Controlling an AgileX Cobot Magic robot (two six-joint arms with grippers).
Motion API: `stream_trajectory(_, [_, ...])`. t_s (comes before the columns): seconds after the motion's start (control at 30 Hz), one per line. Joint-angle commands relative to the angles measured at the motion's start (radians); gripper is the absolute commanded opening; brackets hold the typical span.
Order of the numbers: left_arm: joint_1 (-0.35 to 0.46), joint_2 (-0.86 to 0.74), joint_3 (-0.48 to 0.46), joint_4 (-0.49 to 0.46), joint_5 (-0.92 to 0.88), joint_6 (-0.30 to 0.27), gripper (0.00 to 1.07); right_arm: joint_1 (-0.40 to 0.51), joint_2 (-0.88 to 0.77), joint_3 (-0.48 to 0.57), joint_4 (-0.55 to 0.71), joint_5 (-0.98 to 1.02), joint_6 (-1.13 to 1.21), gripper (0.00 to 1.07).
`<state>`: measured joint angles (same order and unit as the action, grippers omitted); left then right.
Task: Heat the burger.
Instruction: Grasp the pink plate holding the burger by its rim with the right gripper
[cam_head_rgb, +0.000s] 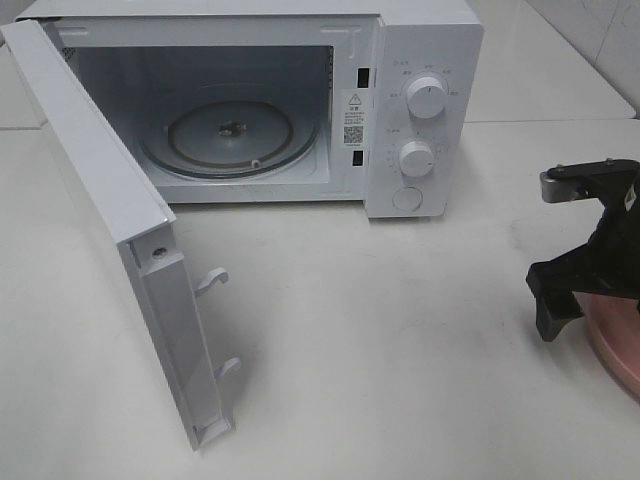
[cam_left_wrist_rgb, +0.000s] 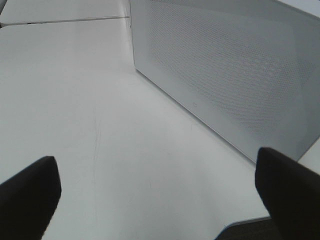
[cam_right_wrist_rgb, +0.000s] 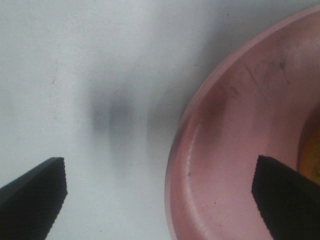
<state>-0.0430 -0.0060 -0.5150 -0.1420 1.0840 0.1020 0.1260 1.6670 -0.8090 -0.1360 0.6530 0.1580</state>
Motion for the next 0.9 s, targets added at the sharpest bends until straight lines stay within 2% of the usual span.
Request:
stream_trajectory(0.03, [-0.002,-0.023,0.000,0.003,-0.014,-0.003,0.98,-0.005,0.027,-0.003,-0.035,-0.016,0.021,0.96])
stream_trajectory(0.2, [-0.002,-0.023,0.000,0.003,-0.014,-0.003,0.98,-0.005,0.065,-0.003,-0.041,-0.039,0.023,0.95])
stream_trajectory(0.47, [-0.002,-0.023,0.000,0.003,-0.014,-0.003,0.98,-0.005,0.109,-0.003,-0.126,-0.055,0.070,0.93])
stream_trajectory(0.77, [-0.002,-0.023,0.000,0.003,-0.014,-0.003,0.98,-0.005,0.128,0.009,-0.126,-0.060,0.073,0.91])
stream_trajectory(0.9, [-0.002,-0.023,0.000,0.003,-0.014,-0.003,0.98,-0.005,0.128,0.009,-0.125,-0.060,0.075,0.86])
